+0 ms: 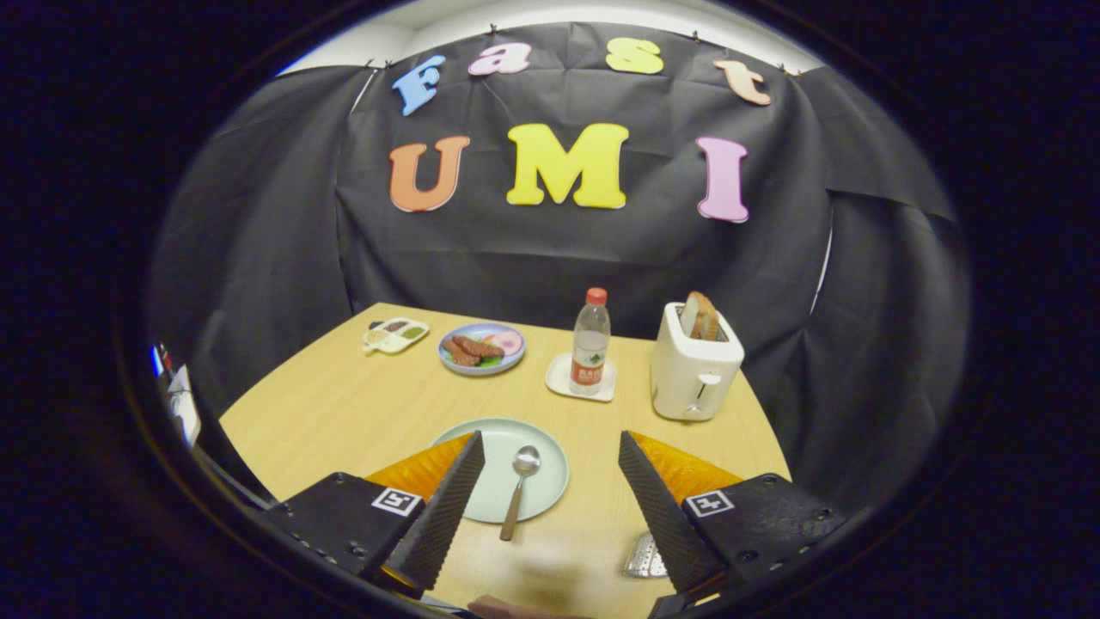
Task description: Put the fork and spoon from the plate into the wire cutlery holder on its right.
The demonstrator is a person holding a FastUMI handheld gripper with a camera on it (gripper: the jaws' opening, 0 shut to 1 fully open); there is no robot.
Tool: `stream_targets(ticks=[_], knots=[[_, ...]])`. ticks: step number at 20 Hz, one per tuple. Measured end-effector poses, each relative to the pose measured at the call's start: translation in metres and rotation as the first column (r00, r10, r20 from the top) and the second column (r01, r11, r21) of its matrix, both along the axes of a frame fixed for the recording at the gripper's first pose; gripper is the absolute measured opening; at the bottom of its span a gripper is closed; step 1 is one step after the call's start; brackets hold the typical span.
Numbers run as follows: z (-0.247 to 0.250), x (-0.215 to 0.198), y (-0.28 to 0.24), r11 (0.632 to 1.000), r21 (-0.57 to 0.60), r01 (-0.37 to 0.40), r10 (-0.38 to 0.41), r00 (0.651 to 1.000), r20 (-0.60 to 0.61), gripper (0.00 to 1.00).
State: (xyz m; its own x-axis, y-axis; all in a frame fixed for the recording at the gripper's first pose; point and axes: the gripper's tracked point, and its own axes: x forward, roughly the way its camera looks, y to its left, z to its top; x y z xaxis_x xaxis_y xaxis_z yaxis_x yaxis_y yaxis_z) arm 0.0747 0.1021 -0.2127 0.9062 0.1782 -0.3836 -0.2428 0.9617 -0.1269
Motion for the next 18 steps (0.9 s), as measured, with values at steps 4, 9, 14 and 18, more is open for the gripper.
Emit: stream_targets(ticks=[4, 9, 14, 18], knots=[[-0.062, 0.021, 0.012, 1.0, -0.015, 0.005, -0.007, 0.99, -0.138, 0.96], [-0.121, 0.044, 0.026, 0.999, -0.013, 0.032, -0.034, 0.954, -0.296, 0.92], [-0.155, 0.064, 0.042, 0.999, 0.018, 0.049, -0.038, 0.92, -0.39, 0.75], [-0.177, 0.066, 0.041, 0.988, 0.013, 0.152, -0.13, 0.885, -0.448, 0.62]])
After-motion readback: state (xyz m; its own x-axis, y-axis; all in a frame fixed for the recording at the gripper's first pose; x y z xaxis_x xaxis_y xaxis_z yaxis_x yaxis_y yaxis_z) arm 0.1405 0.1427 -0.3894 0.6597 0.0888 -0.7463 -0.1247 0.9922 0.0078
